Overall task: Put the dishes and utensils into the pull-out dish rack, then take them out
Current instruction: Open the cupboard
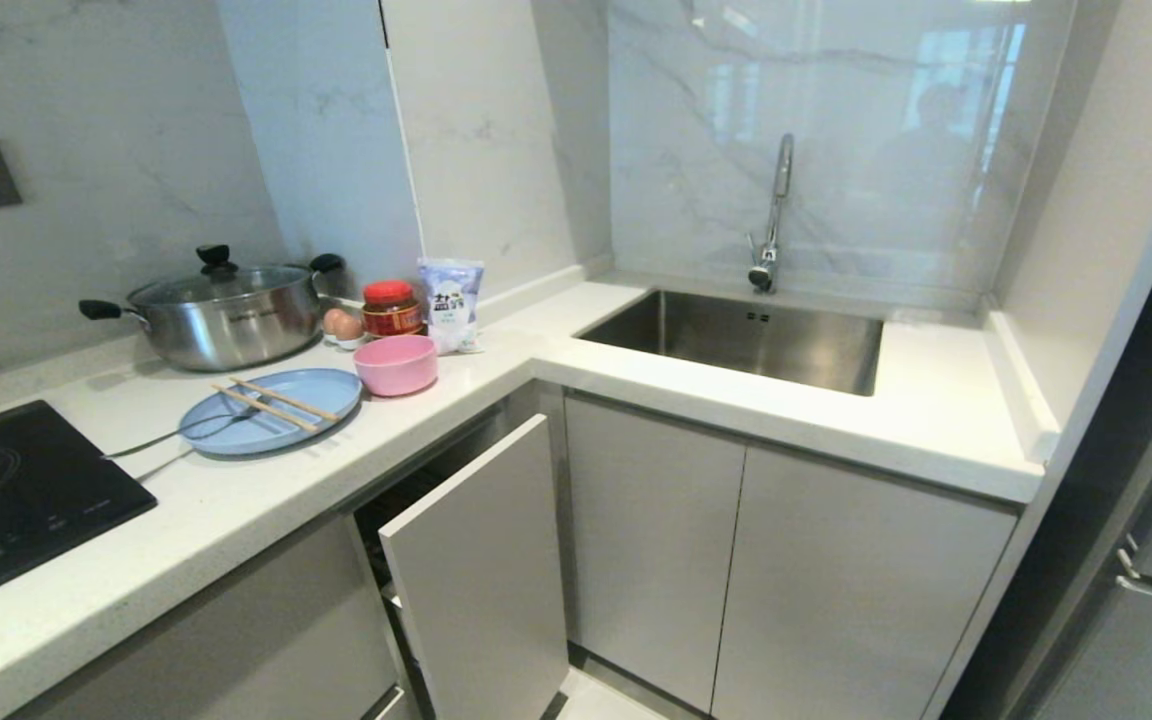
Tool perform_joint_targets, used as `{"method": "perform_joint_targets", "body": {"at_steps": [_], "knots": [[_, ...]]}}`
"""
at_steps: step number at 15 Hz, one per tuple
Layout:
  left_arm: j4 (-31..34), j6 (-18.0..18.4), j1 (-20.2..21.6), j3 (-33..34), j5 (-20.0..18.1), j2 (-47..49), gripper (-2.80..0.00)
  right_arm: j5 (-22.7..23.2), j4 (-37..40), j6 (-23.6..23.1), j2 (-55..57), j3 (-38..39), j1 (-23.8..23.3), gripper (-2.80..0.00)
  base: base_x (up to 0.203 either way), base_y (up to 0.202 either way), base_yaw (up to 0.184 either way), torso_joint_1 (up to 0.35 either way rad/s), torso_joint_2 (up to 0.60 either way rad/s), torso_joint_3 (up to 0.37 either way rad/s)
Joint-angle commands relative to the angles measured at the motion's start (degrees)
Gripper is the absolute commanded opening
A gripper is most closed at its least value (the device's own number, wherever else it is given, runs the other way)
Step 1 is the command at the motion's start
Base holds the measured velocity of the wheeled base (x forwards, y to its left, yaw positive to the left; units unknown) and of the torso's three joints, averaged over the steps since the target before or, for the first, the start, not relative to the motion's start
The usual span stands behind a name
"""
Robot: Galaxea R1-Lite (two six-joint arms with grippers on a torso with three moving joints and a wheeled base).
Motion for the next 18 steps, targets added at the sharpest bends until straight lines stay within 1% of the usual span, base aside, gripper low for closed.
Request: {"method": "perform_joint_targets", "body": {"at_steps": [1, 5, 18], "knots": [[0.0, 0.0, 0.0, 0.0, 0.0, 0.0, -2.8, 0.0, -0.1, 0.0, -0.2, 0.0, -0.1, -2.8, 0.0, 0.0, 0.0, -0.161, 0.36, 0.192], [0.0, 0.0, 0.0, 0.0, 0.0, 0.0, -2.8, 0.0, -0.1, 0.0, -0.2, 0.0, -0.1, -2.8, 0.0, 0.0, 0.0, -0.046, 0.11, 0.062], [0.0, 0.0, 0.0, 0.0, 0.0, 0.0, -2.8, -0.1, -0.1, 0.0, -0.2, 0.0, -0.1, -2.8, 0.0, 0.0, 0.0, 0.0, 0.0, 0.0]]}}
